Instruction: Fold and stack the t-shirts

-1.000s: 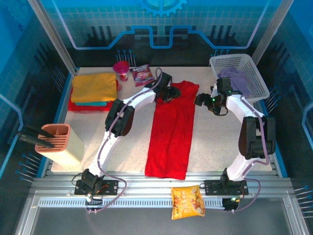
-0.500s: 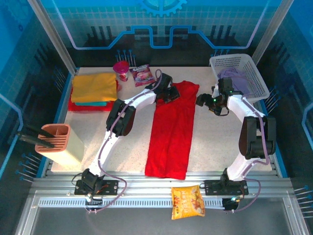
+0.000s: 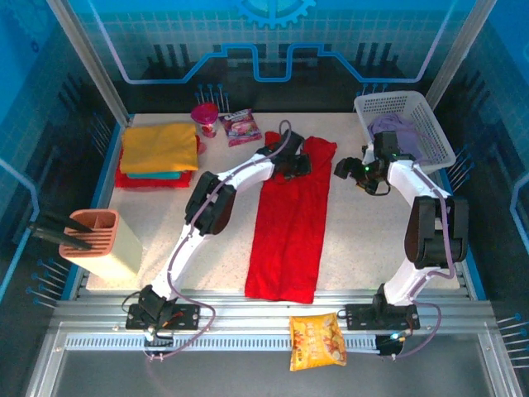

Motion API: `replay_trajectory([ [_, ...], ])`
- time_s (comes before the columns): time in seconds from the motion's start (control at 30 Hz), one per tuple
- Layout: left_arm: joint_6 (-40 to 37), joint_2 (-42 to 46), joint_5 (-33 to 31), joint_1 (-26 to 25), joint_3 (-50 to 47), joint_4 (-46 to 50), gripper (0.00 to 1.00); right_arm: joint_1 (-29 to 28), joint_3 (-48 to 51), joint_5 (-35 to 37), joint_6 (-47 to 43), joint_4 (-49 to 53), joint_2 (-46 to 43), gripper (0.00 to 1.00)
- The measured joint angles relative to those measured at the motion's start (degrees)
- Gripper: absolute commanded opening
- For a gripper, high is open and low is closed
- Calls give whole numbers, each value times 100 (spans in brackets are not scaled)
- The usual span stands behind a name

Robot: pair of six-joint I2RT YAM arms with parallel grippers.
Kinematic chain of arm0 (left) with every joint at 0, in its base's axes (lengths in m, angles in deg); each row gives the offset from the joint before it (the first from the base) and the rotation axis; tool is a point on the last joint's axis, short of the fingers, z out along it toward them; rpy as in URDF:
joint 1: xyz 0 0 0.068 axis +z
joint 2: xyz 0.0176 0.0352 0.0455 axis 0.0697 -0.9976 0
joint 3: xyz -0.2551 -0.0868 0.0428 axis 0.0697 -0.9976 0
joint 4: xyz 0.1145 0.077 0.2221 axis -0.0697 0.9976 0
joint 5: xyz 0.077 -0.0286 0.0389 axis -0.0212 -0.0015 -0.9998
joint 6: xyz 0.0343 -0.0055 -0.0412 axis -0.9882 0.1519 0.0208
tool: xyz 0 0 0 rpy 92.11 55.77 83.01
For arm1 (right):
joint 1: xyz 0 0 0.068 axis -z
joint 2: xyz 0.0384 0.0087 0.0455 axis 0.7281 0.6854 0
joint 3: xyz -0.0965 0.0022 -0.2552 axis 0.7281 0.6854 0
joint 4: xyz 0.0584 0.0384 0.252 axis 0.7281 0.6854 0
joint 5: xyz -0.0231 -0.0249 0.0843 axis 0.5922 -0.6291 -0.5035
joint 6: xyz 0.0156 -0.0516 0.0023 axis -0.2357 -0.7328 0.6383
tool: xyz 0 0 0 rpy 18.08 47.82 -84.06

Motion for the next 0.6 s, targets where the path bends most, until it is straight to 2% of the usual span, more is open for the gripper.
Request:
replay_trajectory([
  [0.2,-319,487,-155,-262,-640,-240,0,42,7,-2,0,-2,-17,83],
  [0.6,-949,763,-455,-494,-785,-308,19,179,131,-59,0,-4,-79,83],
])
